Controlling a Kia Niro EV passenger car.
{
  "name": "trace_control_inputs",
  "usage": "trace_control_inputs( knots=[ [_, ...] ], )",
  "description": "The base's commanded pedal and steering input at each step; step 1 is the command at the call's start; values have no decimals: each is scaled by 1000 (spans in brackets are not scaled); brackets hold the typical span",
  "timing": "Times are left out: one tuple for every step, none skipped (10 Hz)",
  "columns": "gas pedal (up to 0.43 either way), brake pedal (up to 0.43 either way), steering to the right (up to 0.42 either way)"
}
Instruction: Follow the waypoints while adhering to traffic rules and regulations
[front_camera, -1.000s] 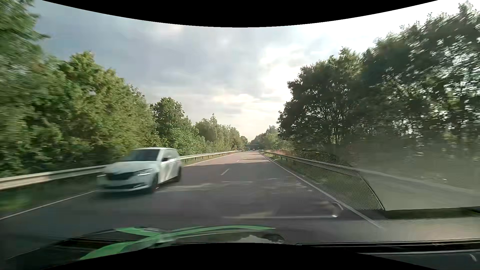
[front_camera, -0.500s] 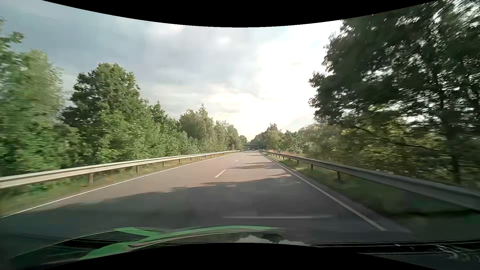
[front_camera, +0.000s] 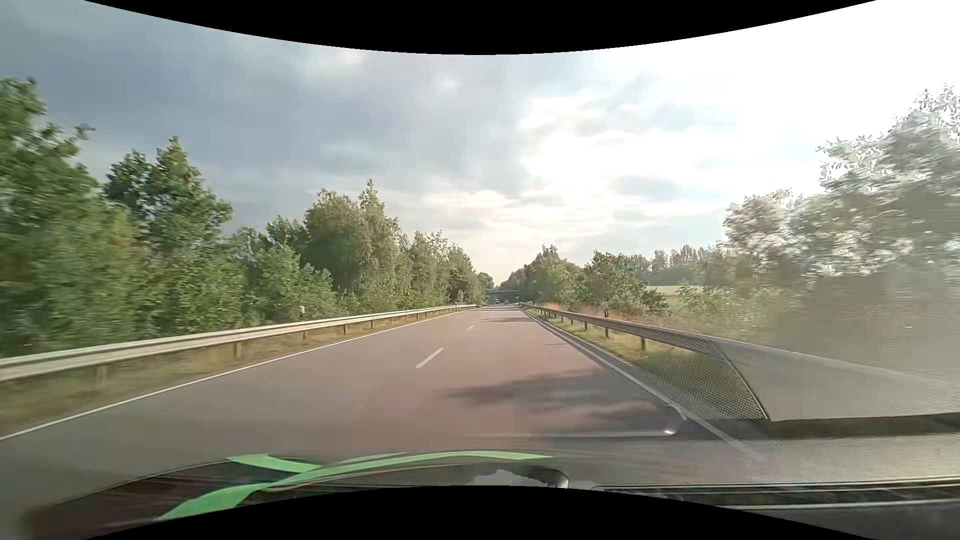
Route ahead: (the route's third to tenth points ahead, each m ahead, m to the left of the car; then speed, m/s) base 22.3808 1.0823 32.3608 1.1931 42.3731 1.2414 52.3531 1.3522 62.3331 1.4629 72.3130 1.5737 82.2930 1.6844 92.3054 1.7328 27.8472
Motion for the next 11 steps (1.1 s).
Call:
trace_control_inputs(
  knots=[
    [248, 0, -1],
    [260, 0, -1],
    [260, 0, -1],
    [260, 0, -1],
    [248, 0, -1],
    [228, 0, -1],
    [228, 0, -1],
    [240, 0, -1],
    [260, 0, -1],
    [260, 0, -1],
    [260, 0, -1]
  ],
)
